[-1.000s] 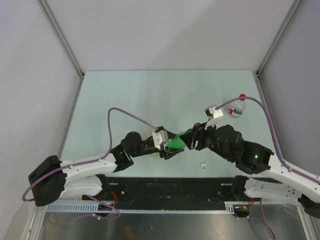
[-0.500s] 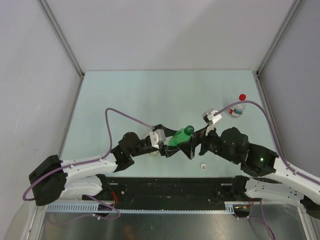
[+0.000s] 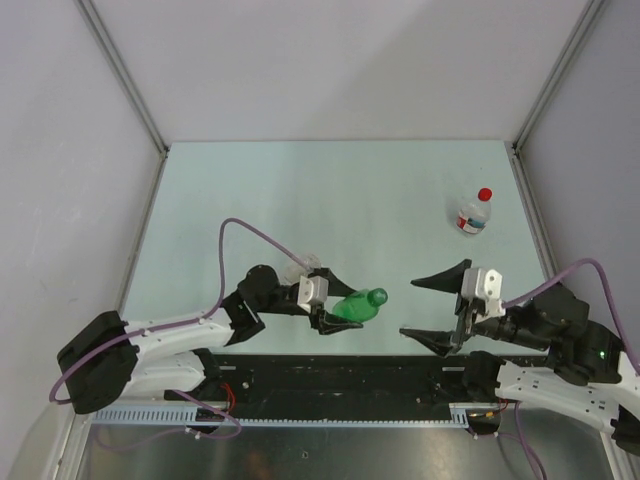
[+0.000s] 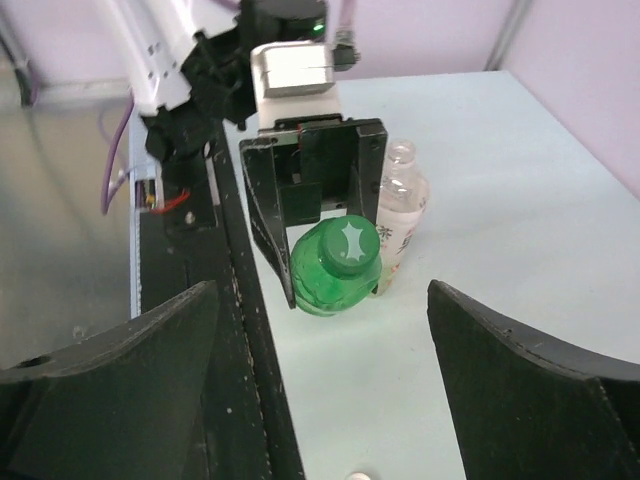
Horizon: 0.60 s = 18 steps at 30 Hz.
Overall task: Screw on the bottle caps
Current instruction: Screw the bottle cap onto the plastic bottle.
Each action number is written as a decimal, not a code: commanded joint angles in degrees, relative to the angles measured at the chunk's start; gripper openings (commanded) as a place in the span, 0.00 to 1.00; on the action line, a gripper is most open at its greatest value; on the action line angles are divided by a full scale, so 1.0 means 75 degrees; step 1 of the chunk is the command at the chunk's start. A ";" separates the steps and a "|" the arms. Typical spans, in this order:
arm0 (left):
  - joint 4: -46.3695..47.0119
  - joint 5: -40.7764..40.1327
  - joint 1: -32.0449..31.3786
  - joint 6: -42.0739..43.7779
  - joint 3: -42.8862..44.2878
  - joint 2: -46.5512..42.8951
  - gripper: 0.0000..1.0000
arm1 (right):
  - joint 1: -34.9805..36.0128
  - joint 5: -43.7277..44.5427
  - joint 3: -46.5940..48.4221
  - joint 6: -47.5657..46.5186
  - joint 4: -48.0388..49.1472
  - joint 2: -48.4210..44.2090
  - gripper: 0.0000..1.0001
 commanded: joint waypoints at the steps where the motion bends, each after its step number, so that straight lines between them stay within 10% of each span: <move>1: -0.0451 0.1202 0.0041 0.0358 0.0047 -0.0212 0.00 | 0.0055 -0.1265 0.0030 -0.1553 -0.0376 0.0350 0.89; 18: -0.1191 0.1642 0.0040 0.0806 0.0263 -0.0199 0.00 | 0.0052 -0.1713 0.0030 -0.2228 -0.0358 0.1565 0.65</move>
